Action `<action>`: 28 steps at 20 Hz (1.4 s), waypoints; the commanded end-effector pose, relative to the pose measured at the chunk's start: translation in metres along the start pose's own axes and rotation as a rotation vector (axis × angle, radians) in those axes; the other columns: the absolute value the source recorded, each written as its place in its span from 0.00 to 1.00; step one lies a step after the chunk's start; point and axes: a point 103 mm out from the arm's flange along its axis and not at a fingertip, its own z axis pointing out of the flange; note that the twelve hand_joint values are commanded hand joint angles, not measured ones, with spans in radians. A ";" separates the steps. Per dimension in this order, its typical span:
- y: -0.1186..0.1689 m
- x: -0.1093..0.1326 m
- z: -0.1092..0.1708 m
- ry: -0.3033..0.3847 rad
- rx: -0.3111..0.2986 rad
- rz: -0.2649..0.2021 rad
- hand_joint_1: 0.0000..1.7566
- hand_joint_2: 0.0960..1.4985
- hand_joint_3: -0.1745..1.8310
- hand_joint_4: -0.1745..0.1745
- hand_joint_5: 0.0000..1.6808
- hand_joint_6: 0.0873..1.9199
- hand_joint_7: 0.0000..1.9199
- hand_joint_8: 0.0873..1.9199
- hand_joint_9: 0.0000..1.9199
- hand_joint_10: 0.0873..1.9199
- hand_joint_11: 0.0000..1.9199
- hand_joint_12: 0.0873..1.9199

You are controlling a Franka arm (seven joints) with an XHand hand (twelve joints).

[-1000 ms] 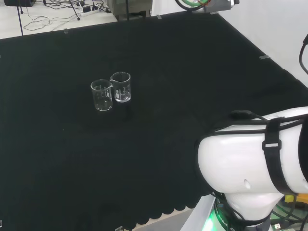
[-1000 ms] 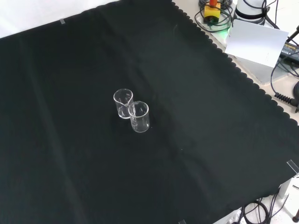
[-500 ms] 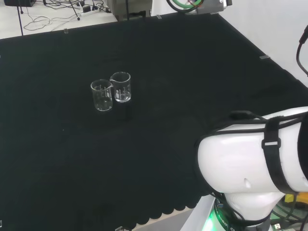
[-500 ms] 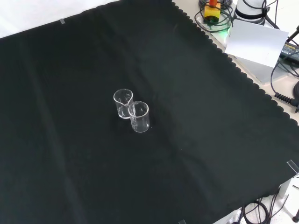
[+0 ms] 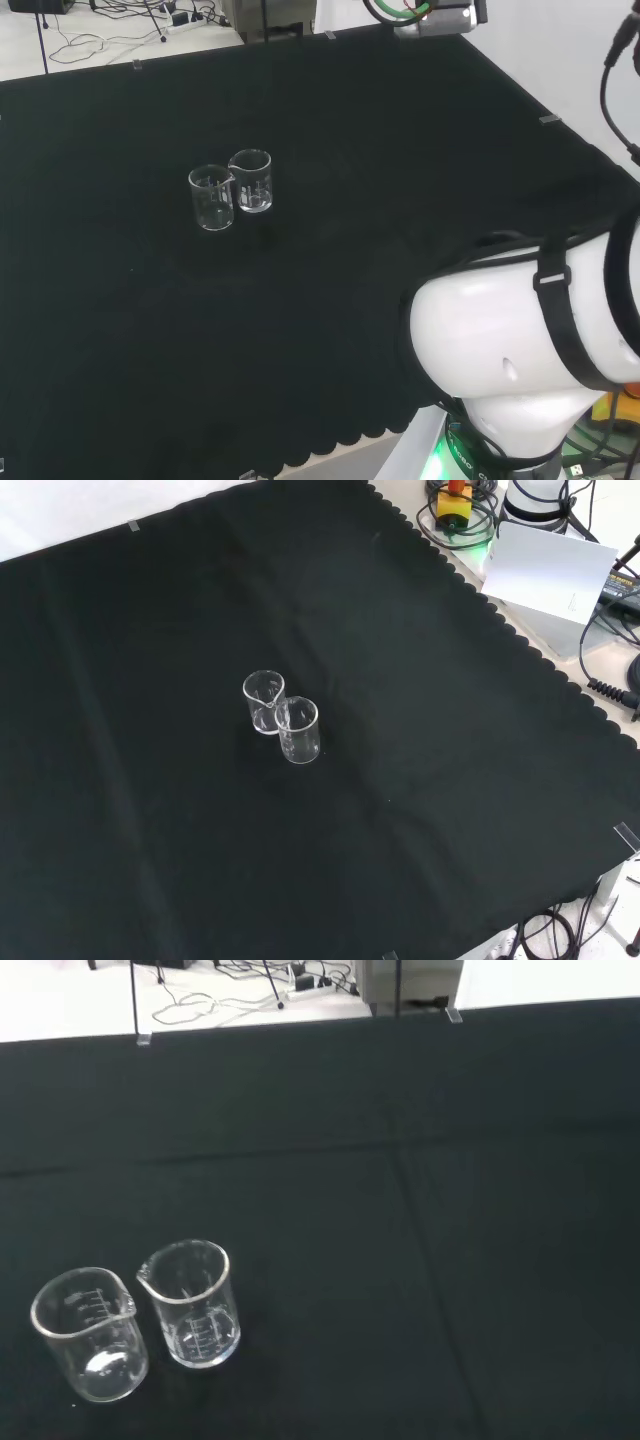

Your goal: Pick up the beaker on the right.

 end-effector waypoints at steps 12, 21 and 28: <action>0.087 -0.015 0.093 0.105 0.056 -0.024 0.26 0.73 0.22 0.42 0.22 0.05 0.09 0.29 0.14 0.34 0.01 0.72; 0.136 0.004 0.155 0.194 0.153 -0.045 0.39 0.55 0.29 0.42 0.22 0.00 0.09 0.30 0.16 0.34 0.01 0.72; 0.175 0.001 0.192 0.209 0.205 -0.146 0.47 0.43 0.37 0.42 0.23 0.00 0.09 0.30 0.18 0.33 0.01 0.73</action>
